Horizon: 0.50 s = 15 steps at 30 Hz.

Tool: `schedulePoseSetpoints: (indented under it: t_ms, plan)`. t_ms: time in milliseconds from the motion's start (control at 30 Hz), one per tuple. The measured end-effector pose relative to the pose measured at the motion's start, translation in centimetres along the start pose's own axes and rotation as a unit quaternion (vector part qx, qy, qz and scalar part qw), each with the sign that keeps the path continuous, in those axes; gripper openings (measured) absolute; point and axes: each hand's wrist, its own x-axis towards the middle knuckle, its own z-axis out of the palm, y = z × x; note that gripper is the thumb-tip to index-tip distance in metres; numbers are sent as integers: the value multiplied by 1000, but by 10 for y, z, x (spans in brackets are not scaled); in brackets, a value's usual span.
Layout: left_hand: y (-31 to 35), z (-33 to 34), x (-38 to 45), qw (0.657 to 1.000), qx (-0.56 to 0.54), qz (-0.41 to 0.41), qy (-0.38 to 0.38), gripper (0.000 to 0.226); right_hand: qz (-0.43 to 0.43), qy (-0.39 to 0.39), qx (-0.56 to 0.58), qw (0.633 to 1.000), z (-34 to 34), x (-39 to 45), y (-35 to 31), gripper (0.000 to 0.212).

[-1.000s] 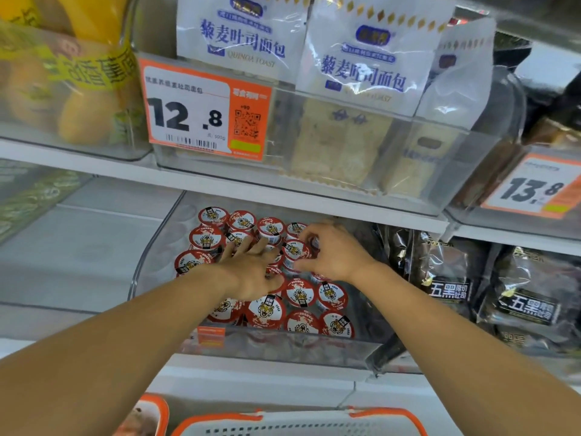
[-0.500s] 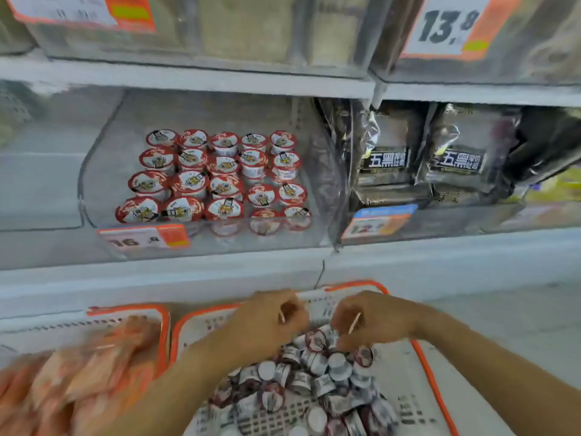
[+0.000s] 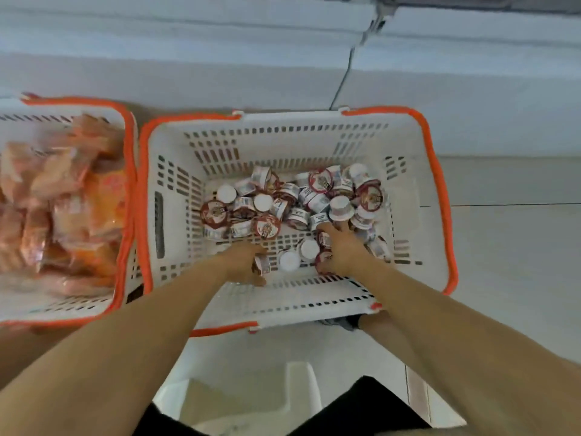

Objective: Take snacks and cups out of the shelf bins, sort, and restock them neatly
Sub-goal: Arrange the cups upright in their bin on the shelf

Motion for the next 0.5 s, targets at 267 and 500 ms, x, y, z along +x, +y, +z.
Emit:
schedulePoseSetpoints:
  t_ms: [267,500]
  plan:
    - [-13,17,17,993,-5,7,114,67,-75,-52,5,996,11,24,-24,49]
    - [-20,10,1,982,-85,-16,167,63,-103,10,77,992,10,34,-36,39]
